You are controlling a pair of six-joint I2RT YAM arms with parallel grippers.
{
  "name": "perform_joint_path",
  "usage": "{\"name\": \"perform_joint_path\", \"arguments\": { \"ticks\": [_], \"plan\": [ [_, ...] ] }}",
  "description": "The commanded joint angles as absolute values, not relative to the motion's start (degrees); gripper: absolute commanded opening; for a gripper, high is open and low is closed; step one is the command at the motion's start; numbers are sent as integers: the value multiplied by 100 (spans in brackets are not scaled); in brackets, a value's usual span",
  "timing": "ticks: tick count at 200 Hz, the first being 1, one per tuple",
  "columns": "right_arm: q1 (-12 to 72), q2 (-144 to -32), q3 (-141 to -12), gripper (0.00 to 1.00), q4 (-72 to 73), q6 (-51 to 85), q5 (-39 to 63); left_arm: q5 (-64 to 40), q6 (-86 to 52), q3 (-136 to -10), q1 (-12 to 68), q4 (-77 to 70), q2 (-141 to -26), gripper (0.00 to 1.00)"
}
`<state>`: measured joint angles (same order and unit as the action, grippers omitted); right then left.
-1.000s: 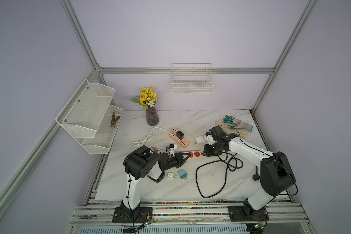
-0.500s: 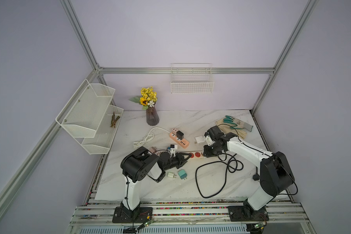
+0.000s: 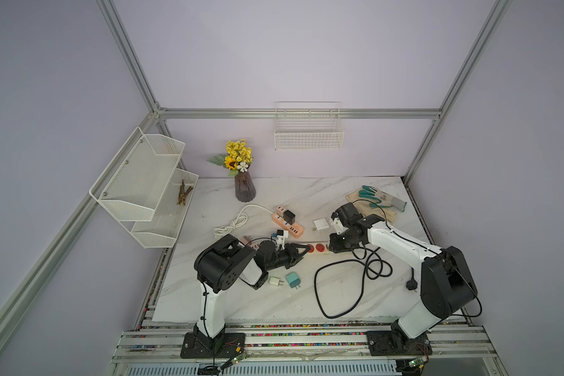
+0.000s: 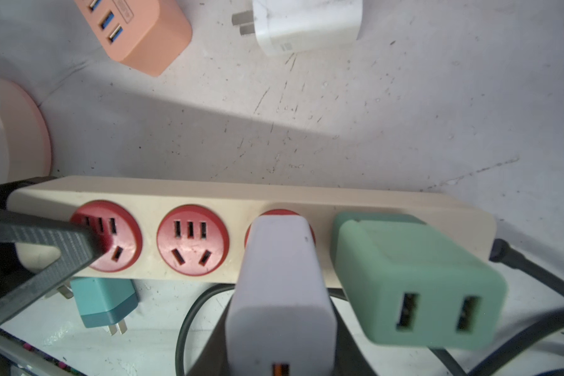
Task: Pull the plug off the socket
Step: Remove the plug from the socket.
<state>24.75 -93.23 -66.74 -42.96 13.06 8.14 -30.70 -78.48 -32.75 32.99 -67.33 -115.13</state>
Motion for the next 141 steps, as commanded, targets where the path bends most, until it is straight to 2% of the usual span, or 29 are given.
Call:
{"name": "perform_joint_path", "arguments": {
  "ticks": [1,27,68,89,112,141],
  "plan": [
    [2147,-8930,-7225,0,-4261,1358,921,-2255,-7488,-2973,3131,-4255,-11954,0],
    [2015,-9346,-7583,0,-4654,1422,1648,-2175,-7413,-2955,3132,-4114,-11857,0],
    [2094,-8871,-6891,0,-4165,1121,1476,-2292,-7427,-3005,3127,-4226,-11961,0],
    [2075,-8630,-7198,0,-4168,1386,1340,-2362,-7427,-3007,3129,-4349,-11994,0],
    [1999,-8569,-7408,0,-3880,1834,759,-2486,-7428,-3010,3133,-4498,-11982,0],
    [1714,-9012,-7560,0,-3382,2032,803,-2630,-7349,-2997,3129,-4565,-11879,0]
  ]
}}
